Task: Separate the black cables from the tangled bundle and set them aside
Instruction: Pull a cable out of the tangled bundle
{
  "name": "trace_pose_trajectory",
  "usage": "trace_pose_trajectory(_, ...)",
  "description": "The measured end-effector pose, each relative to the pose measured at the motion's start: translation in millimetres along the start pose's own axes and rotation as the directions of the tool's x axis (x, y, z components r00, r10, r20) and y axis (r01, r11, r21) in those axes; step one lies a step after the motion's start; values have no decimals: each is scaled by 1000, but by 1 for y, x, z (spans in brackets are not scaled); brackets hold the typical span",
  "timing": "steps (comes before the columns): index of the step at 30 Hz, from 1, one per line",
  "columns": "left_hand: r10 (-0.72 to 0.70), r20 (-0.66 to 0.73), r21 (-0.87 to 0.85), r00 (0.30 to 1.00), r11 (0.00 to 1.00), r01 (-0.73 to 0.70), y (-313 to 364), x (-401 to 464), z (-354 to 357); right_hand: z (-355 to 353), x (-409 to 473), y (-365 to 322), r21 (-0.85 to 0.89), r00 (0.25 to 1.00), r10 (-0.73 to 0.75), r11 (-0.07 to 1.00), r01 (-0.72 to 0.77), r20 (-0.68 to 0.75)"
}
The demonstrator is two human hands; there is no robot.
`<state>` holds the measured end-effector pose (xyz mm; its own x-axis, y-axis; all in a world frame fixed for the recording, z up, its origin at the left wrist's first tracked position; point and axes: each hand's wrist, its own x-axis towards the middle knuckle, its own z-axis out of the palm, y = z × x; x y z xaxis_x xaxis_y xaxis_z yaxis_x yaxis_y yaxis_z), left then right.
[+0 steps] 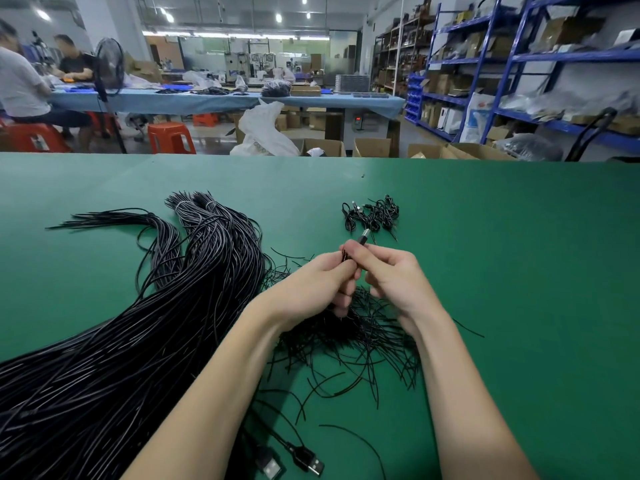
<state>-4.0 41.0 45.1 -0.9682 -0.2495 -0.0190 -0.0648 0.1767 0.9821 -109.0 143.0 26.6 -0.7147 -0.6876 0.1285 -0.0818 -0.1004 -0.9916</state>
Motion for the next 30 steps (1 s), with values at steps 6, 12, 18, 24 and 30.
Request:
trace_pose_trajectory(6, -44, 184, -288, 982, 953, 96, 2, -8, -2, -1, -1, 4, 187, 984, 78, 976, -108, 161)
trace_pose_trajectory(12, -147, 340, -611, 929, 716, 338, 1, -6, -15, 6, 1, 6, 196, 994, 87, 976, -98, 66)
trace_pose_trajectory(18, -202, 223, -546, 954, 785, 294, -2, -1, -8, 8, 1, 4, -42, 998, 18, 999, -21, -62)
trace_pose_trajectory(24, -168, 153, -445, 974, 868, 220, 2, -3, -6, 20, -1, 2, 129, 989, 77, 990, -61, -127)
trace_pose_trajectory(30, -148, 118, -409, 982, 894, 184, 1, -3, -7, 27, -3, -6, 321, 975, 200, 934, -159, -97)
